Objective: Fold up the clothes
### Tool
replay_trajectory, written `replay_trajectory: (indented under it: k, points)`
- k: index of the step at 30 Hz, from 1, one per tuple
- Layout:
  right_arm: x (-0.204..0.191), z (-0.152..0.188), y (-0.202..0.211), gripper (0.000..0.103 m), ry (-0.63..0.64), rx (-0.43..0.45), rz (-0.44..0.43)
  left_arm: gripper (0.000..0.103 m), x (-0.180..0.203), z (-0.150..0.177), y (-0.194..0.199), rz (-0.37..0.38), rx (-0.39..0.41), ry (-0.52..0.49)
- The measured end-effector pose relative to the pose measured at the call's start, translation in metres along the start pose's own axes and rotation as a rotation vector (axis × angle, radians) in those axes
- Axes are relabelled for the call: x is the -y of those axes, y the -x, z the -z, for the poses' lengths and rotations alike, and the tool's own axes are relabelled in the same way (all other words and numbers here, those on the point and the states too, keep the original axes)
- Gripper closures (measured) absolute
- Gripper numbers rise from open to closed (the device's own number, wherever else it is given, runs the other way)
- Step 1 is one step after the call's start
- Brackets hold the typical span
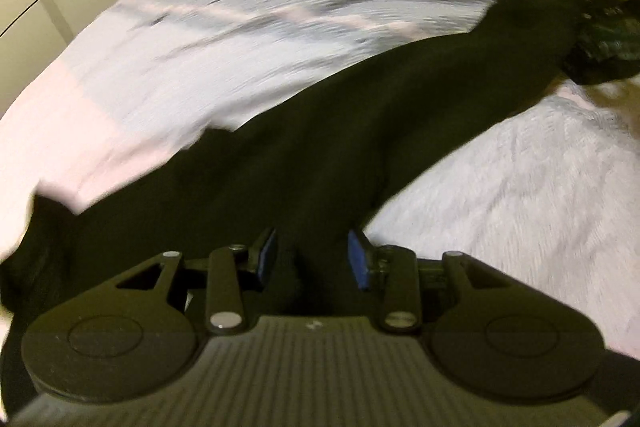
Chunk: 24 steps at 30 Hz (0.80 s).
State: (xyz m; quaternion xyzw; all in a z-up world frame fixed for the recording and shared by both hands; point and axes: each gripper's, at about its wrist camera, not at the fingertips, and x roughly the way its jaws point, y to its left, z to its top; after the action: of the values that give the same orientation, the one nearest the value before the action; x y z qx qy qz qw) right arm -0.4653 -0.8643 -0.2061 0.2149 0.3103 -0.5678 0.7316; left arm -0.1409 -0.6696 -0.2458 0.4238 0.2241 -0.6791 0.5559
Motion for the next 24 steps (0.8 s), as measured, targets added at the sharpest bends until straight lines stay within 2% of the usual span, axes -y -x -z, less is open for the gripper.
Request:
replay_trajectory:
  k: [3,8,11,13,17,20,24]
  points:
    - [-0.006,0.005,0.016,0.065,0.007,-0.020,-0.023,0.068,-0.022,0.036,0.037,-0.062,-0.043,0.119]
    - [-0.035,0.019,0.048,0.065,0.037,-0.066,-0.085,0.067,-0.062,0.110,0.109,-0.187,-0.114,0.292]
    - [-0.063,0.025,0.069,0.064,0.022,-0.090,-0.143,0.064,-0.089,0.163,0.158,-0.266,-0.147,0.367]
    - [-0.091,0.029,0.083,0.064,0.047,-0.101,-0.204,0.064,-0.107,0.197,0.187,-0.315,-0.169,0.384]
    - [-0.168,0.040,0.119,0.064,0.131,-0.086,-0.329,0.061,-0.146,0.283,0.243,-0.419,-0.228,0.318]
    - [-0.238,0.053,0.153,0.064,0.177,-0.069,-0.393,0.056,-0.180,0.351,0.271,-0.472,-0.277,0.255]
    - [-0.338,0.084,0.202,0.064,0.238,-0.055,-0.439,0.055,-0.232,0.435,0.286,-0.514,-0.348,0.092]
